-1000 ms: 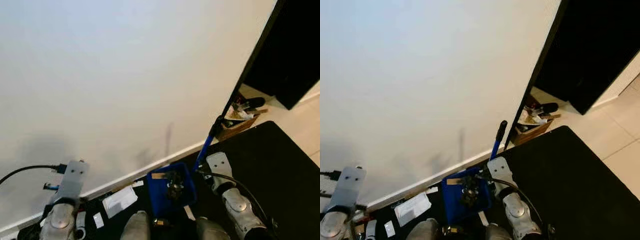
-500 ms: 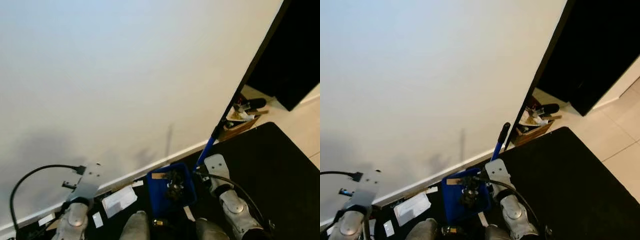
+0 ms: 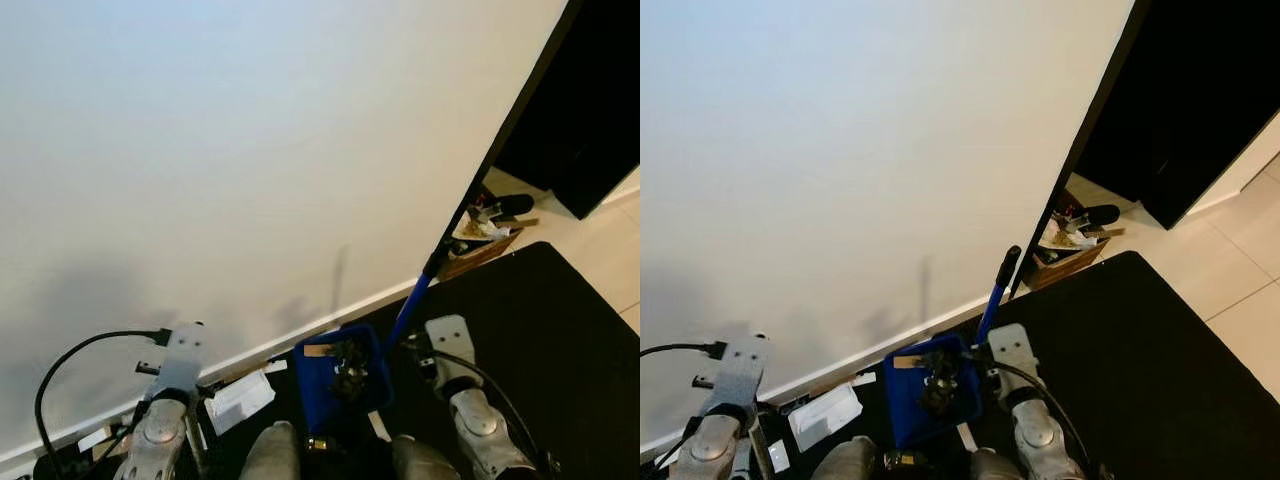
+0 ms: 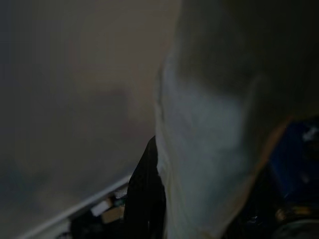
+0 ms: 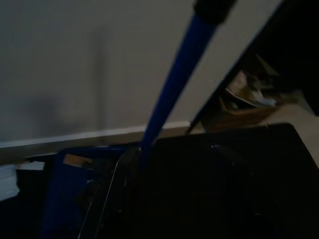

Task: Sweep floor

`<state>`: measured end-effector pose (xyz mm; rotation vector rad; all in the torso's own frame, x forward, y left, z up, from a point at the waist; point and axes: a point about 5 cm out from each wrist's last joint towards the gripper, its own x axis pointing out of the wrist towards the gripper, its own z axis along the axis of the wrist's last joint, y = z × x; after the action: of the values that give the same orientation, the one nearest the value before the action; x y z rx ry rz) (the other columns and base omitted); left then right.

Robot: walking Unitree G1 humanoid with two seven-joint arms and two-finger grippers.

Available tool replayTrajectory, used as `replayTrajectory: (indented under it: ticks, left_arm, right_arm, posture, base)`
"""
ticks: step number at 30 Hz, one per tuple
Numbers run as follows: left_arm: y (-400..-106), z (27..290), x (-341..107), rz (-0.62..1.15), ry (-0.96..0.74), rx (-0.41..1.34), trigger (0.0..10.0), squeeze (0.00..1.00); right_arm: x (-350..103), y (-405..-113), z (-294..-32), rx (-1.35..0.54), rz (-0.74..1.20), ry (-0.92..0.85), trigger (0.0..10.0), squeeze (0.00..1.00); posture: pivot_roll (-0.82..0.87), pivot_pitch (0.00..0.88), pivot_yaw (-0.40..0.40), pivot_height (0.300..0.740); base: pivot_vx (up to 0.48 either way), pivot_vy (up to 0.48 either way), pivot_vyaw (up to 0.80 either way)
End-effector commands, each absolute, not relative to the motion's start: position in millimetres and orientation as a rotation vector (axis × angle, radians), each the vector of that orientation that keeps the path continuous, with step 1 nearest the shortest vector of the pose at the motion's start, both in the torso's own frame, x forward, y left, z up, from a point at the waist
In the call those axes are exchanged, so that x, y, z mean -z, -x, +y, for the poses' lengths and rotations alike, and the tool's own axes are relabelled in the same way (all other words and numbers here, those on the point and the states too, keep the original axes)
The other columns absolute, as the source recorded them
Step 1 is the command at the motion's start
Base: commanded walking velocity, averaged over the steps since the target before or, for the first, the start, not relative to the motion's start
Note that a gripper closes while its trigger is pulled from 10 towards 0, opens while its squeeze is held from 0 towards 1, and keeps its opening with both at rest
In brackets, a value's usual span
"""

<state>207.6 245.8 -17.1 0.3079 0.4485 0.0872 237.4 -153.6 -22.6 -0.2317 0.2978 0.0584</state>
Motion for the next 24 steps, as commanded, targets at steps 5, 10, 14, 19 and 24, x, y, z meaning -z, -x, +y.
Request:
replayTrajectory:
  ticks: [5, 10, 14, 19, 24]
  left_arm:
    - [-196, 221, 35, 0.496, -0.237, 0.053, 10.0, 0.00]
    - [-196, 212, 40, 0.518, -0.198, 0.109, 10.0, 0.00]
    - [-197, 209, 45, 0.567, -0.052, 0.133, 10.0, 0.00]
    - [-198, 208, 47, 0.576, -0.021, 0.160, 10.0, 0.00]
    - [-198, 207, 48, 0.570, 0.008, 0.174, 10.0, 0.00]
  right_arm:
    - [29, -233, -163, 0.020, 0.364, 0.165, 10.0, 0.00]
    - [31, -233, -163, 0.028, 0.380, 0.114, 10.0, 0.00]
    - [33, -233, -164, 0.040, 0.405, -0.041, 10.0, 0.00]
    - [32, -234, -161, 0.000, 0.395, -0.082, 10.0, 0.00]
    - [34, -233, -162, -0.005, 0.405, -0.161, 10.0, 0.00]
  posture:
    - [0.12, 0.078, 0.003, 0.740]
    - [0.11, 0.072, 0.006, 0.740]
    - [0.10, 0.056, 0.012, 0.740]
    - [0.10, 0.049, 0.015, 0.740]
    - [0.09, 0.046, 0.020, 0.740]
  base:
    - [0.000, 0.000, 0.00]
    - [0.000, 0.000, 0.00]
    - [0.000, 0.000, 0.00]
    - [0.000, 0.000, 0.00]
    - [0.000, 0.000, 0.00]
